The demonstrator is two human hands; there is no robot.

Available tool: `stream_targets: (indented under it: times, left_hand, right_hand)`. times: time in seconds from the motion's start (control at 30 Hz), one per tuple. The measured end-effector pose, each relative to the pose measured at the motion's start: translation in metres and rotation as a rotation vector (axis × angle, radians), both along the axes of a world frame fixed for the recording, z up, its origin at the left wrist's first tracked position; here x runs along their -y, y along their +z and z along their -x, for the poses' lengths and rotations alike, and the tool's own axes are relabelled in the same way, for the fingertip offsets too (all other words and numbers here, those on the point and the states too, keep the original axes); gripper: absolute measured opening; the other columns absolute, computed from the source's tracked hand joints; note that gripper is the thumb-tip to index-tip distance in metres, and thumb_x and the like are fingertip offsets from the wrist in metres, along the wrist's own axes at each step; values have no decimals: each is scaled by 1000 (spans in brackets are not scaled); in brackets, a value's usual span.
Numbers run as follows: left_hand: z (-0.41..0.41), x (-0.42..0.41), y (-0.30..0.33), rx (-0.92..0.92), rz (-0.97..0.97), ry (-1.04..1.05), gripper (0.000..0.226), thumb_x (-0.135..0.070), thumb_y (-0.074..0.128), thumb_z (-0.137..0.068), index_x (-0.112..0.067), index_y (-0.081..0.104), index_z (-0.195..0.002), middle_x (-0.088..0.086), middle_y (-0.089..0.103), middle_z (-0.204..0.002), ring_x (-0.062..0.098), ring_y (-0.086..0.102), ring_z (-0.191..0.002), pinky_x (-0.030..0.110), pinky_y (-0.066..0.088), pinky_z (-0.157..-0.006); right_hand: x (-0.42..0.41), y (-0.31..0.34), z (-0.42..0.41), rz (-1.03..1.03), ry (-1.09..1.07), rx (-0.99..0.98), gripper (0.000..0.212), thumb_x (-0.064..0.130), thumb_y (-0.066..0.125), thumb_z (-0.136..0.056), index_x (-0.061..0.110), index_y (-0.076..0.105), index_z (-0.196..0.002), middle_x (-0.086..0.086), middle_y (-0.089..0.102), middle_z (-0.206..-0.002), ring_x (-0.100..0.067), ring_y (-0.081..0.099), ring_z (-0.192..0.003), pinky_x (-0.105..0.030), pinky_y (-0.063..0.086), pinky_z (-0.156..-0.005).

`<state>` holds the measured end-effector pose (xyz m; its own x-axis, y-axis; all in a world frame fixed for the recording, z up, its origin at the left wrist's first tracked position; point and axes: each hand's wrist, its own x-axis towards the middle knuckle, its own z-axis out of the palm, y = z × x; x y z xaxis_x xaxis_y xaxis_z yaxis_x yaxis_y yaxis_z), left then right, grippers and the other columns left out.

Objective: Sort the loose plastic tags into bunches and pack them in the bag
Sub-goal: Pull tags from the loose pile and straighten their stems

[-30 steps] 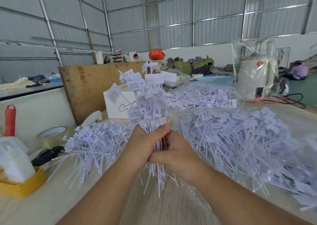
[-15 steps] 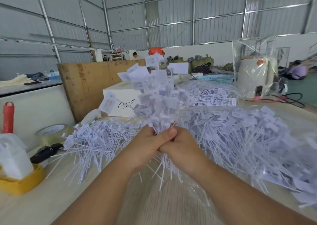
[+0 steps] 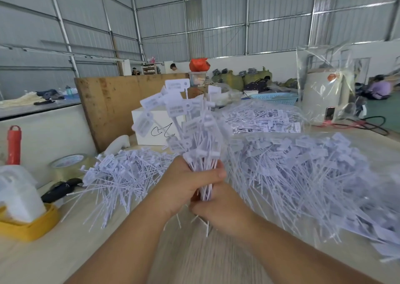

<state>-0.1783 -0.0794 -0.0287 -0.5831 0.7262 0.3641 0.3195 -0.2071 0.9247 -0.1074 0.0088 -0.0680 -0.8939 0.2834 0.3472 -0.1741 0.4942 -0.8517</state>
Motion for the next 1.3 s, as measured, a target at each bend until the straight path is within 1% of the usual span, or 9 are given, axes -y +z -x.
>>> stream_targets:
  times: [0.17, 0.27, 0.43, 0.63, 0.73, 0.87, 1.0, 1.17, 1.3]
  left_hand:
    - [1, 0, -6, -49, 21, 60, 8, -22, 71, -53, -22, 70, -60, 3, 70, -71, 14, 69, -80, 24, 53, -78]
    - [1, -3, -7, -32, -32, 91, 3, -19, 67, -54, -18, 66, -52, 2, 67, -64, 24, 71, -92, 41, 51, -92]
    - [-4, -10, -12, 73, -121, 84, 19, -5, 61, -67, -15, 76, -73, 5, 71, -69, 16, 69, -69, 28, 55, -61]
    - [-9, -20, -21, -112, 81, 173, 21, -5, 66, -74, -24, 60, -81, -18, 64, -62, -11, 58, -55, 7, 45, -51]
    - [-18, -22, -23, -289, 223, 281, 20, -4, 56, -88, -21, 62, -97, -19, 61, -83, -20, 54, -63, 0, 41, -59]
    - [-24, -14, -17, -380, 347, -12, 26, -14, 57, -75, -32, 60, -93, -26, 69, -87, -15, 61, -84, 5, 45, -68]
    - [10, 16, 1, -481, 613, 58, 65, -67, 68, -58, -41, 59, -117, -28, 60, -113, -13, 55, -105, 20, 46, -90]
    - [18, 34, 28, -177, 9, 241, 118, -85, 75, -34, -39, 42, -137, -10, 56, -132, 7, 56, -119, 34, 48, -96]
    - [4, 27, 50, -387, -319, 243, 118, -78, 77, -49, -44, 20, -146, -12, 34, -151, -2, 37, -136, 37, 44, -105]
  right_hand:
    - [2, 4, -2, -1, 28, 79, 51, 14, 70, -65, 18, 63, -116, 15, 69, -88, -1, 68, -84, -22, 54, -68]
    - [-6, 13, -7, 59, 40, 100, 53, 11, 80, -61, 29, 61, -107, 13, 67, -100, 3, 66, -92, -20, 54, -79]
    - [-19, 34, -10, 310, 61, 36, 97, 7, 72, -57, 22, 30, -143, 4, 50, -134, -10, 54, -120, -24, 51, -87]
    - [-6, 36, -8, 350, 84, -80, 37, 11, 83, -59, 13, 70, -93, 10, 73, -77, -1, 69, -78, -11, 49, -65]
    - [-4, 34, -4, 345, -110, -187, 17, 13, 85, -70, 15, 73, -82, 7, 74, -74, -2, 71, -73, -10, 50, -63]
    - [-15, 34, -8, 352, -266, -250, 15, 8, 78, -74, 21, 70, -74, 8, 73, -71, -1, 68, -64, -12, 51, -57]
    - [-16, 33, -6, 337, -358, -187, 11, 8, 73, -71, 11, 66, -63, -4, 64, -54, -16, 60, -48, -24, 45, -46]
    - [-7, 27, -7, 297, -236, -126, 22, 11, 67, -77, -8, 62, -68, -32, 61, -73, -21, 54, -51, -22, 42, -50]
    - [-1, 27, -7, 275, -173, -146, 29, 7, 64, -82, 9, 61, -53, -9, 60, -54, -11, 56, -49, -19, 44, -53]
